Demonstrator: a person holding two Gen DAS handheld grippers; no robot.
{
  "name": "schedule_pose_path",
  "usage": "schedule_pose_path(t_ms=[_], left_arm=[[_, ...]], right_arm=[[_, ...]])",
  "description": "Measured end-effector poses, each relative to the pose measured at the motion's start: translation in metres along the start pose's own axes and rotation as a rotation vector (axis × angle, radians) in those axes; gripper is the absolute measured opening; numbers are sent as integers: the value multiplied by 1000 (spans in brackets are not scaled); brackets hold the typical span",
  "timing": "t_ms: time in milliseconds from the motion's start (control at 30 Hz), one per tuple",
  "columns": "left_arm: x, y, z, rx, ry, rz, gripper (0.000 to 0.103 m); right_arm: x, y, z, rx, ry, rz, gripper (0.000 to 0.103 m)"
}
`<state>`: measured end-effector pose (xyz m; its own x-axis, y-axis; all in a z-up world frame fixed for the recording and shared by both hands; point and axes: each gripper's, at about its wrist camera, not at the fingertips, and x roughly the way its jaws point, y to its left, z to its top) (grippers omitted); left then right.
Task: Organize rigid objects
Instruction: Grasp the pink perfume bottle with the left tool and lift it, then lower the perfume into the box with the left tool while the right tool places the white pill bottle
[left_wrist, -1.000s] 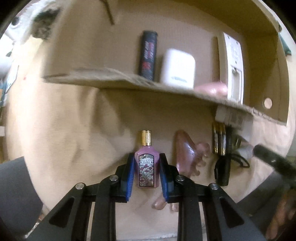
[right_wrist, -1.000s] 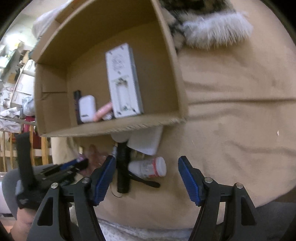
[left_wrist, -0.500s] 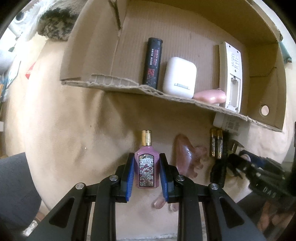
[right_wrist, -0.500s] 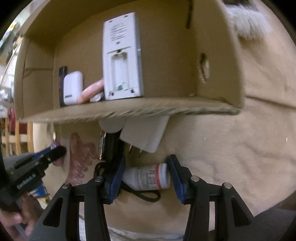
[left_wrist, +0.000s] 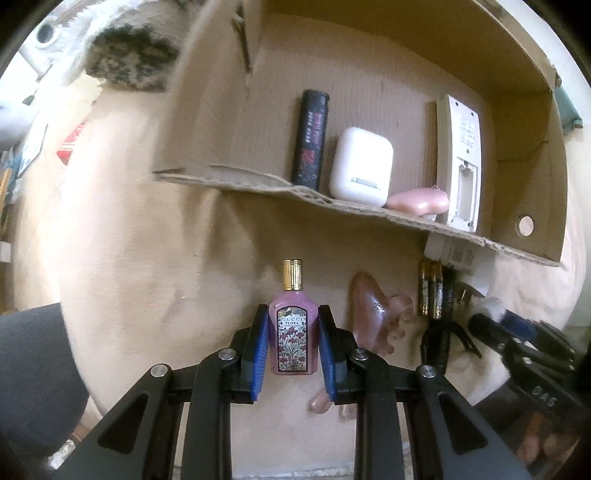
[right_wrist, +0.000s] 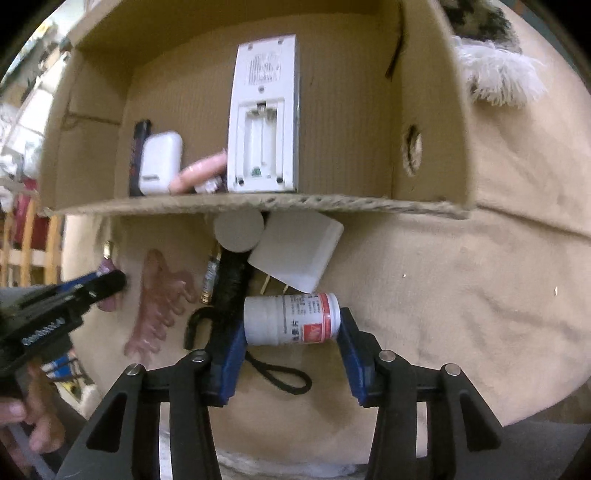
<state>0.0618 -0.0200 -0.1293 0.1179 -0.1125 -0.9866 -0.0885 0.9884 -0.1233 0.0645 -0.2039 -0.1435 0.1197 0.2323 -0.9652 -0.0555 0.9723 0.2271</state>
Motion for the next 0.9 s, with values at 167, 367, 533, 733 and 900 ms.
schedule_pose_path(t_ms=[167,367,533,733,900], left_arm=[[-15,4,-9,-8,-29,-3,23],[-60,3,-14,-37,-148,-36,23],[-101,-4,-2,-20,-248,-37,23],[-127,-6,24,27,-317,-21,23],[-132,-19,46,81,-363,-20,23]], right_arm=[[-22,3,-7,11,-71,16,49],[-68,6,-7,-6,-184,99,49],[-109,12,0,-39,-295,129,49],[-145,8,21,-79,-377,141,49],[-158,17,45,-94,-430,151,49]])
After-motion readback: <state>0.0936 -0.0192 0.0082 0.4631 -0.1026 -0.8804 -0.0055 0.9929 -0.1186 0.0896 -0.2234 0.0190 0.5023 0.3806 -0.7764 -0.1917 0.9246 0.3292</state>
